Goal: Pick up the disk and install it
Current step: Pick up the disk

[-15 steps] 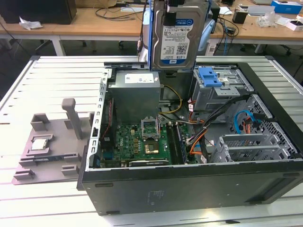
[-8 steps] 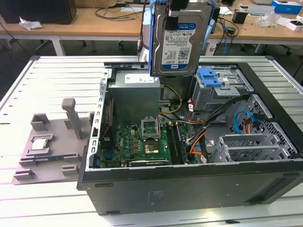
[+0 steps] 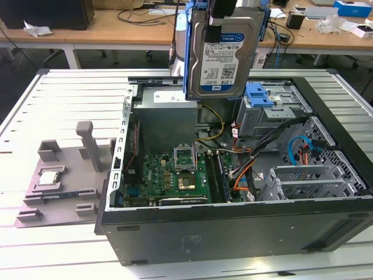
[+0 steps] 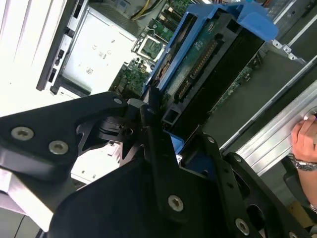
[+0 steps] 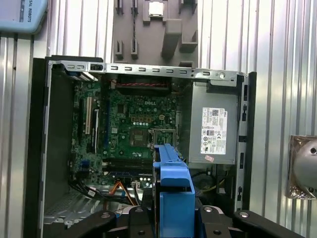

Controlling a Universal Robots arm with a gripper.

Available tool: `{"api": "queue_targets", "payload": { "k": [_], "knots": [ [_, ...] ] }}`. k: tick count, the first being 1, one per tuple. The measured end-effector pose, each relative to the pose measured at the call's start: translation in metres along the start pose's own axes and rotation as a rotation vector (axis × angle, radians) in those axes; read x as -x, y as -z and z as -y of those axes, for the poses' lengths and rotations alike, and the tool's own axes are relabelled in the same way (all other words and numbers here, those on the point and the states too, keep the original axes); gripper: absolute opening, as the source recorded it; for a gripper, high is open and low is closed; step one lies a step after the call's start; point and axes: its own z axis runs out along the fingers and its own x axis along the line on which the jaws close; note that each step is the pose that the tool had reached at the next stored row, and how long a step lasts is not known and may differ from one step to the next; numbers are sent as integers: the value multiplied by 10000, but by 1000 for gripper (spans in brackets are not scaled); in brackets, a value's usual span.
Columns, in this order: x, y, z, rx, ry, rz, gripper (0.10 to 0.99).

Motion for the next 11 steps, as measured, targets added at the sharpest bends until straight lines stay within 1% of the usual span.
{"api": "queue_targets", "payload": {
  "k": [1,6,9,11],
  "knots": [
    [-24,0,-1,0,0,0,369],
    [-98,0,-3,0,0,1,369],
    [-188,-1,-6,-1,1,1,369],
    [-227,-1,-8,0,0,1,369]
  ]
}}
